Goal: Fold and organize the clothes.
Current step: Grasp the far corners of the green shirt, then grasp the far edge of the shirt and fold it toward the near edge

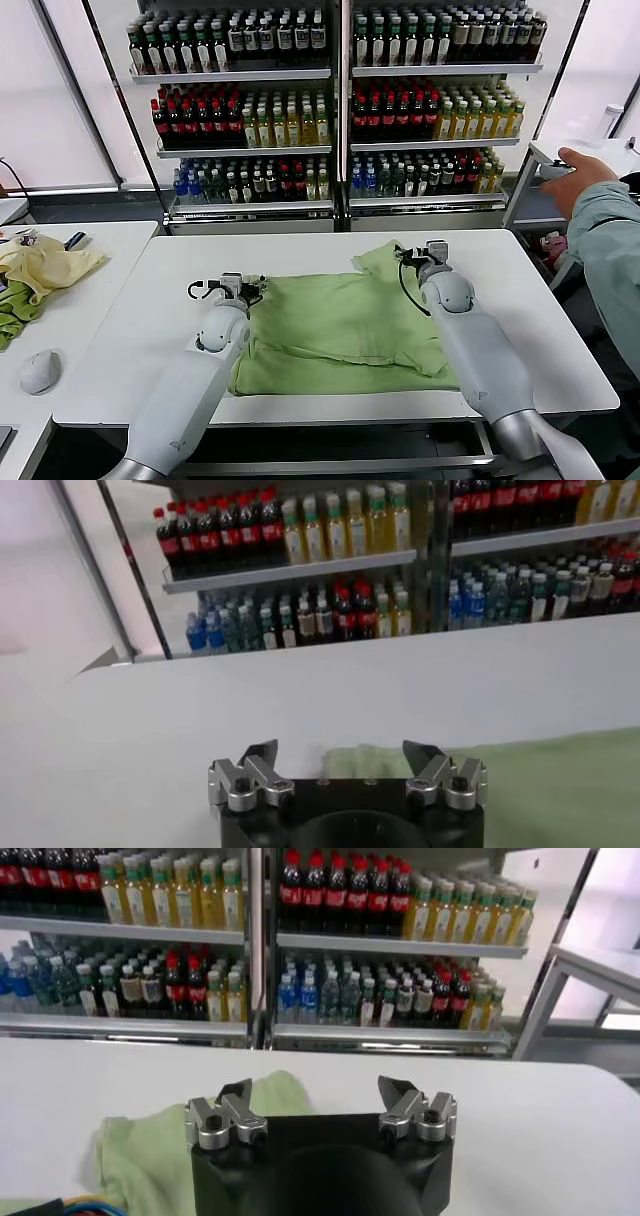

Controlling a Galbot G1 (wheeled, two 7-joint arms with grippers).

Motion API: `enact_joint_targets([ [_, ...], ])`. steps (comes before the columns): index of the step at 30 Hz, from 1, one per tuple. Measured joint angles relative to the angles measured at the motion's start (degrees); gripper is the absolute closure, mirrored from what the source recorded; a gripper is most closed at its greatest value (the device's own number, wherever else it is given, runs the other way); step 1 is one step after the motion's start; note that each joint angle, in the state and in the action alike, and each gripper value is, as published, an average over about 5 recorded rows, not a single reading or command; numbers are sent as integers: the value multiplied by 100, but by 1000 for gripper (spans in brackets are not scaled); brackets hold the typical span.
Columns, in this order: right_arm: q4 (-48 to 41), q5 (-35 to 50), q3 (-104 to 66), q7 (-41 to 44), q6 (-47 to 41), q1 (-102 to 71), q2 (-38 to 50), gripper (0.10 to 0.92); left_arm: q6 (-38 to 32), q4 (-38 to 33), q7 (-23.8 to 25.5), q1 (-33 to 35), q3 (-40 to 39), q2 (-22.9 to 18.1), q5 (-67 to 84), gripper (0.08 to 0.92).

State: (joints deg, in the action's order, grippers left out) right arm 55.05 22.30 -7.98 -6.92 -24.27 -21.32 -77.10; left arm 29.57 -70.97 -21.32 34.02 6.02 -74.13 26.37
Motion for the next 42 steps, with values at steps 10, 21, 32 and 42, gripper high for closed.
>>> enact_joint_targets([
  [10, -719, 24, -47, 130, -53, 216, -283, 335, 12, 214, 22, -86, -62, -50, 97, 295],
  [21, -879, 319, -94, 206, -186, 215, -291, 637, 12, 129, 118, 6, -111, 9, 206, 616],
  [32, -462, 471, 30, 126, -101, -15, -155, 901, -166, -137, 198, 253, -67, 120, 375, 896],
  [42, 674, 711, -56, 2, -59, -472, 183, 907, -488, -733, 175, 582, 94, 328, 642, 903],
])
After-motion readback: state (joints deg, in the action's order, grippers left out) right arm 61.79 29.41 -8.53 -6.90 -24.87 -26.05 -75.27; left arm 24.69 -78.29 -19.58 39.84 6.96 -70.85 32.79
